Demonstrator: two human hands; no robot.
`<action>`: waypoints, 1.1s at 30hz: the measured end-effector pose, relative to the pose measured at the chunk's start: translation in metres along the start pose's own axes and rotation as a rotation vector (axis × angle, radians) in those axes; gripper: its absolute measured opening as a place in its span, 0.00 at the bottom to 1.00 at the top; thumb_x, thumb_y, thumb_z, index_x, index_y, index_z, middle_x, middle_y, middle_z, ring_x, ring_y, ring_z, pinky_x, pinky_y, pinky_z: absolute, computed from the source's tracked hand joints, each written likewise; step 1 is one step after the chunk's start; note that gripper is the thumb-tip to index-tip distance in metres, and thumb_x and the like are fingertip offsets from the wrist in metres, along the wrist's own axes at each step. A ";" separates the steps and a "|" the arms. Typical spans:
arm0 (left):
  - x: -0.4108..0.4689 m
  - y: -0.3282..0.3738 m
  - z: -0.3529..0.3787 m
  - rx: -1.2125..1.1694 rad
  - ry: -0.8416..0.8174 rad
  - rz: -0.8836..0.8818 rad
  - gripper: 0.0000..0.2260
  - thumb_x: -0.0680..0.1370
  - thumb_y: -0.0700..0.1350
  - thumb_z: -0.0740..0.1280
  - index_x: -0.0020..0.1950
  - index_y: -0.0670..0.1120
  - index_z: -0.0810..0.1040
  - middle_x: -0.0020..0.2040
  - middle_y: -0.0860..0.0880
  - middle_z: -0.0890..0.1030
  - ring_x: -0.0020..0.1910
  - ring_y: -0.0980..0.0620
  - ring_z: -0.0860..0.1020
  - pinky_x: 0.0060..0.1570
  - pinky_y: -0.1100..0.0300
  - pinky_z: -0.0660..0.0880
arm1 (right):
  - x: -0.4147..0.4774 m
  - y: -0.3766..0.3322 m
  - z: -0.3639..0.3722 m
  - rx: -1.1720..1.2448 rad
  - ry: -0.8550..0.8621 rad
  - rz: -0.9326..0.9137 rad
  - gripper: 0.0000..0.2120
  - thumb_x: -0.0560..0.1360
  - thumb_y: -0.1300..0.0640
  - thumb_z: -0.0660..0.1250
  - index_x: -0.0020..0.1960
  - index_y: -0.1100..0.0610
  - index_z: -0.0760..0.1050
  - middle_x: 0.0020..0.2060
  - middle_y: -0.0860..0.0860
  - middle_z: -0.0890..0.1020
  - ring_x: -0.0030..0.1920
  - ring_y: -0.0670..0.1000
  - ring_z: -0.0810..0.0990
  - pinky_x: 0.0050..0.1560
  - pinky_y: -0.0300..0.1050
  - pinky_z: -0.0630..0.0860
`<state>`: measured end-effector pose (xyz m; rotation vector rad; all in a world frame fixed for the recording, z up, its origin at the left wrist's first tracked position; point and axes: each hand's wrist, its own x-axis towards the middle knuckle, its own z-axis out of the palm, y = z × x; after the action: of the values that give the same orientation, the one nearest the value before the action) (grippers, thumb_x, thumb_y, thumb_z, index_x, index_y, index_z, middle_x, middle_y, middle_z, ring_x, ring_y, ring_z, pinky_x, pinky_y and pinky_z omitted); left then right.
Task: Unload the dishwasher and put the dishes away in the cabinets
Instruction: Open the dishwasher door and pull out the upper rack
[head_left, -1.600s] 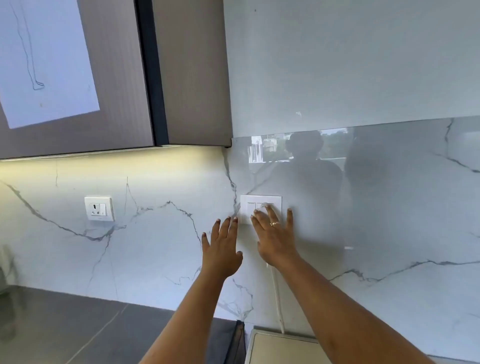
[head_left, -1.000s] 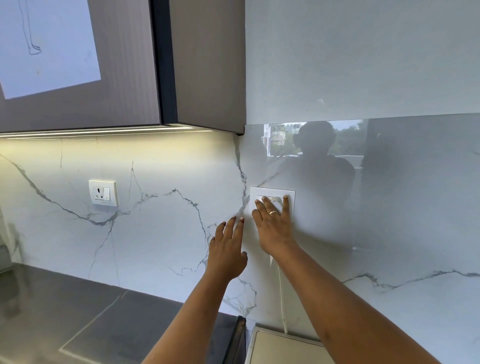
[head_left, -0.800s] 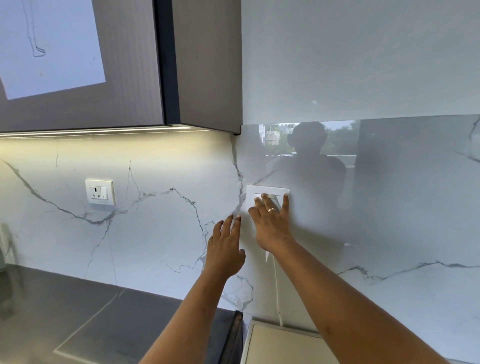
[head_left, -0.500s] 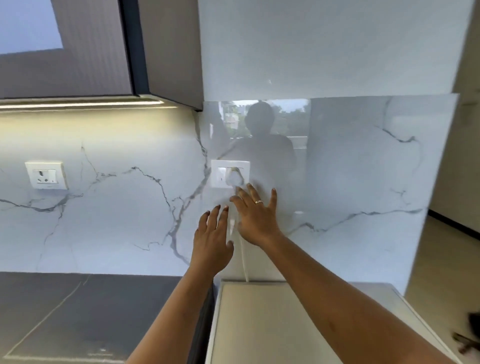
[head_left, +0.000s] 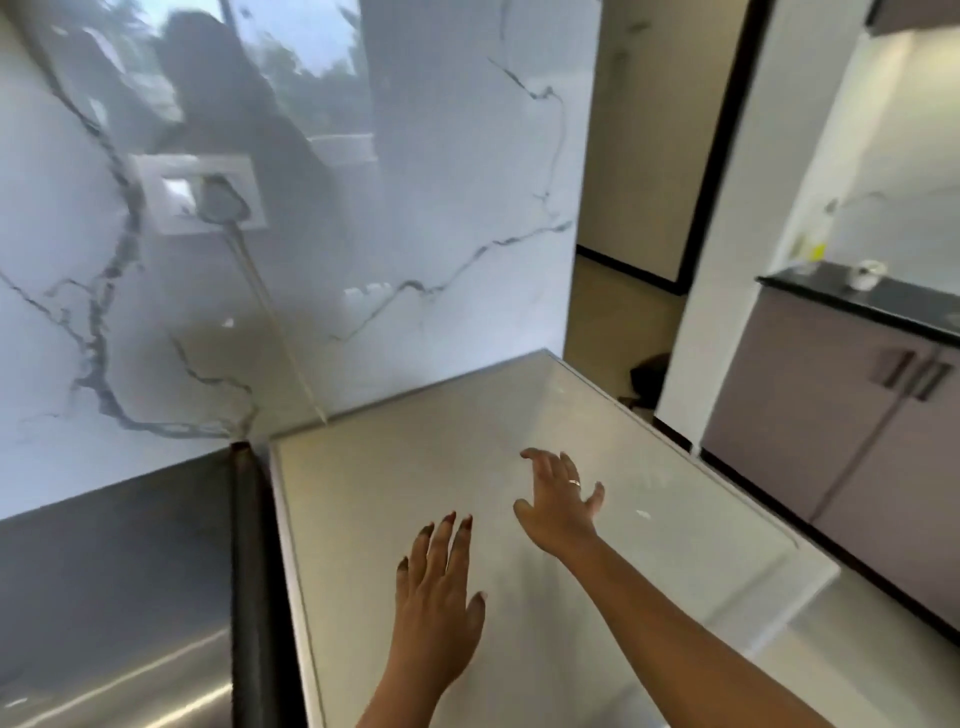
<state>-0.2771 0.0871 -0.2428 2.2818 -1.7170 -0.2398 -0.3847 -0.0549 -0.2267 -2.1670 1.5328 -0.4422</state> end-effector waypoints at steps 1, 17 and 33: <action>-0.006 0.003 0.007 0.009 -0.019 0.008 0.34 0.80 0.54 0.55 0.75 0.54 0.33 0.77 0.55 0.36 0.77 0.50 0.38 0.75 0.50 0.44 | -0.011 0.014 0.002 0.016 0.000 0.049 0.29 0.74 0.56 0.62 0.71 0.43 0.55 0.73 0.43 0.58 0.77 0.50 0.48 0.71 0.68 0.44; -0.146 0.032 0.087 0.238 -0.091 0.177 0.27 0.77 0.64 0.48 0.69 0.50 0.66 0.64 0.50 0.77 0.65 0.51 0.66 0.72 0.44 0.46 | -0.201 0.128 0.022 0.600 0.341 0.530 0.33 0.74 0.54 0.68 0.74 0.51 0.57 0.72 0.55 0.61 0.71 0.60 0.61 0.71 0.57 0.60; -0.140 0.047 0.080 0.258 -0.273 -0.014 0.33 0.81 0.52 0.56 0.75 0.60 0.35 0.76 0.59 0.36 0.76 0.52 0.38 0.68 0.31 0.46 | -0.210 0.122 0.066 1.797 -0.030 0.807 0.19 0.80 0.53 0.61 0.67 0.61 0.70 0.61 0.57 0.77 0.60 0.55 0.76 0.61 0.48 0.73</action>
<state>-0.3834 0.1996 -0.3086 2.5446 -1.9654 -0.3669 -0.5194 0.1203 -0.3483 -0.1651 0.9721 -0.9163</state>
